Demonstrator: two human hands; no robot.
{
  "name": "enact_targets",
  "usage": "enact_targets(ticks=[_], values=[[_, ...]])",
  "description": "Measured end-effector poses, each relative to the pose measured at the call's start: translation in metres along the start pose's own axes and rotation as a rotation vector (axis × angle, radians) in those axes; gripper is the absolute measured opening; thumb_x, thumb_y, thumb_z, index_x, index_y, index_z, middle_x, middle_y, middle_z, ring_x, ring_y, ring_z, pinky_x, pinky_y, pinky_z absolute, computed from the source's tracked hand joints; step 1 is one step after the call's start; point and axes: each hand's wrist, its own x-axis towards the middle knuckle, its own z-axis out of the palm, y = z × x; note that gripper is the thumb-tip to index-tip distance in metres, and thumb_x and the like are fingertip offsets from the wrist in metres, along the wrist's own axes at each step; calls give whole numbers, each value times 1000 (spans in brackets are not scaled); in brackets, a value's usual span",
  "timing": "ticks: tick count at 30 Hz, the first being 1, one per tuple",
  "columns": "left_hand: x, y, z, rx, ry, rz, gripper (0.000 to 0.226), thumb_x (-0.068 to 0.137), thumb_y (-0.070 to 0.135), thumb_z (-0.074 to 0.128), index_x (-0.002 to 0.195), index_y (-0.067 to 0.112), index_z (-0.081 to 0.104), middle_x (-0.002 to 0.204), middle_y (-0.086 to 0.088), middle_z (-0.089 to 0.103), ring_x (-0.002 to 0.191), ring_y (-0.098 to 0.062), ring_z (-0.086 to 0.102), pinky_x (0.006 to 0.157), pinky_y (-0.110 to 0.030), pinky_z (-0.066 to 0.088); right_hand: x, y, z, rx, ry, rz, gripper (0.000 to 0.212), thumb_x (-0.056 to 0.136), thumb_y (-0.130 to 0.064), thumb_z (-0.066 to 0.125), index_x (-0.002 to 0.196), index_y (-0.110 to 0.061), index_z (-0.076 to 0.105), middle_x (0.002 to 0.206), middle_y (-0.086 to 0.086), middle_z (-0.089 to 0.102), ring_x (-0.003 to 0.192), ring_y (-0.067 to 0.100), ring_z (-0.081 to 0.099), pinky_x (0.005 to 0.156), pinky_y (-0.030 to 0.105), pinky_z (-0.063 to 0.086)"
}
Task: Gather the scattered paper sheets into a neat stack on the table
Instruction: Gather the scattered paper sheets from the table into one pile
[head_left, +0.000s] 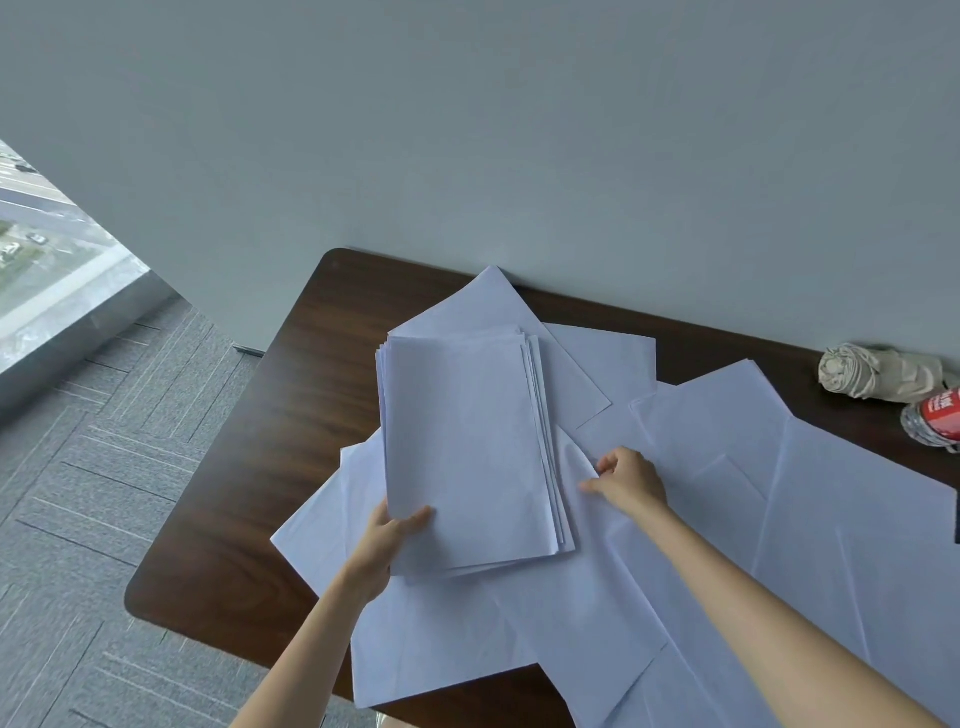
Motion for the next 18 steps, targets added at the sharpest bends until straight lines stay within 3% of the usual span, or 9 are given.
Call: enact_targets(ticks=[2,5,8,11,15,18], values=[[0,-1,1,-15,22,-3,51,72,22,74,121,14,63,111,-9,73,93,-23,71,73,-33,57,0,1,0,-16,-32,-14,28,72,-18,76,86,2,63,86,18,67,70,28,59,63,27,37],[0,-3,0,-50,62,-13,34,84,11,72,118,12,64,106,-10,73,90,-24,70,71,-33,56,0,4,-2,-50,-55,-68,16,77,-20,73,73,-12,60,68,1,59,60,20,51,58,24,39],[-2,-1,-7,-68,74,-15,30,90,7,66,120,9,64,110,-14,72,97,-29,68,77,-35,55,1,4,-7,54,-57,-125,16,81,-16,70,72,-13,57,63,-2,55,62,18,49,57,24,36],[-7,6,-15,-86,78,-22,43,82,14,74,123,11,63,115,-13,71,100,-28,68,81,-37,55,0,0,-10,200,87,-108,12,84,-15,69,79,-10,60,71,2,59,67,20,51,53,24,34],[-12,13,-22,-97,79,-16,37,82,12,74,119,14,66,111,-10,73,97,-27,69,81,-37,55,-3,-7,-8,433,206,-58,12,85,-14,69,85,-3,64,77,5,63,70,21,54,54,24,37],[-15,10,-18,-64,62,-17,35,83,11,74,118,12,65,106,-9,74,93,-27,69,83,-40,55,-2,-11,0,670,195,23,15,87,-13,68,94,1,67,87,9,64,82,22,55,69,28,42]])
